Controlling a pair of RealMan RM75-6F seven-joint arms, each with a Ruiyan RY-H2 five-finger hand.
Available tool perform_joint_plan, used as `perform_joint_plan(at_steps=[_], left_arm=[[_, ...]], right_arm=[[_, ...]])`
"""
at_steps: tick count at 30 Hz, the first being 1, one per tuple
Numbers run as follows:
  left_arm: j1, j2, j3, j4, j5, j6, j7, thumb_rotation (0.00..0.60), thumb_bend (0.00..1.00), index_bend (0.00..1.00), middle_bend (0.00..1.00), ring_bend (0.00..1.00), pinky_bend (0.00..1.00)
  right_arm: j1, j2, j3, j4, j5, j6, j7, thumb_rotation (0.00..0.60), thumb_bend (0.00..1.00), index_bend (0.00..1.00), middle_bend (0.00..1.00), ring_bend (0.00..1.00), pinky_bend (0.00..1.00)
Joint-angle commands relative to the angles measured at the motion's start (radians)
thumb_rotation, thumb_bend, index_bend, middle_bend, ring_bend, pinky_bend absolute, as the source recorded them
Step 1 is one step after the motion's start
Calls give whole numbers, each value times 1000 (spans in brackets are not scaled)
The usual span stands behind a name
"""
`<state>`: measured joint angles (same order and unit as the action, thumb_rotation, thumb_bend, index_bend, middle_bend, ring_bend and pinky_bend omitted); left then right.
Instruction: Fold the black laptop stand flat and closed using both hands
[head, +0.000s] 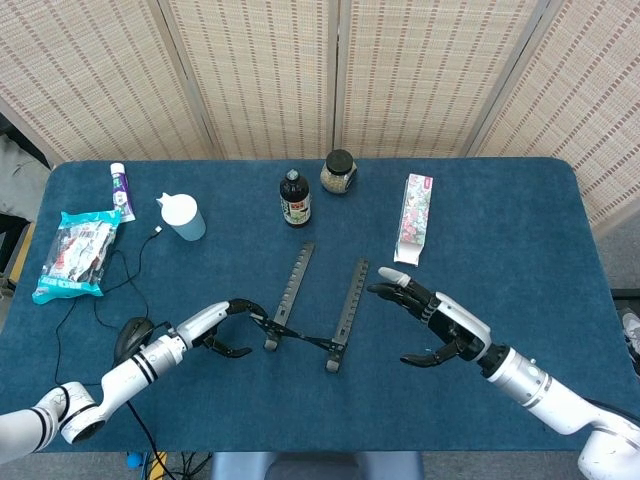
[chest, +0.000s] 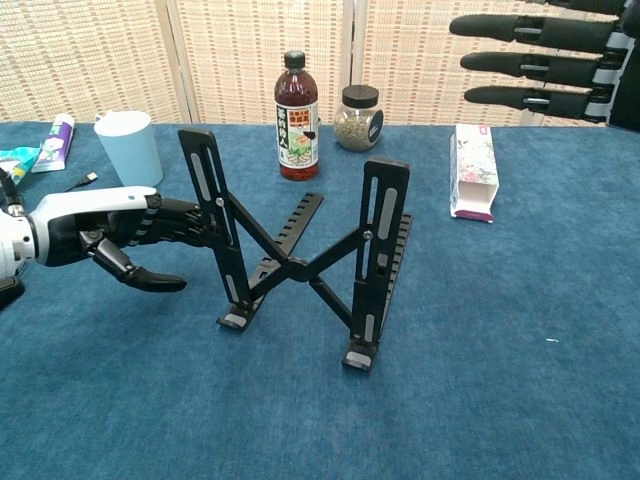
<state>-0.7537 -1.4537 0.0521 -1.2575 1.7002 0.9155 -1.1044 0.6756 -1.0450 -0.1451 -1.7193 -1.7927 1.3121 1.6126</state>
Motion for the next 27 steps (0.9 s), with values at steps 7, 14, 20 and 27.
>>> perform_joint_plan(at_steps=[7, 14, 20, 27], left_arm=[[-4, -39, 15, 37, -12, 36, 17, 600, 220, 289, 263, 134, 49], [15, -82, 17, 73, -27, 81, 31, 600, 220, 297, 271, 134, 49], [30, -107, 25, 101, -34, 114, 15, 600, 219, 310, 274, 134, 49], [42, -109, 40, 122, -42, 120, -1, 600, 220, 314, 274, 134, 49]], right_arm=[[-4, -10, -2, 15, -7, -2, 15, 600, 110, 0, 149, 37, 49], [-5, -12, 0, 19, -9, -5, 18, 600, 110, 0, 149, 37, 49], [-5, -14, 0, 16, -9, -8, 16, 600, 111, 0, 149, 37, 49], [-4, -17, 1, 15, -10, -13, 14, 600, 111, 0, 149, 37, 49]])
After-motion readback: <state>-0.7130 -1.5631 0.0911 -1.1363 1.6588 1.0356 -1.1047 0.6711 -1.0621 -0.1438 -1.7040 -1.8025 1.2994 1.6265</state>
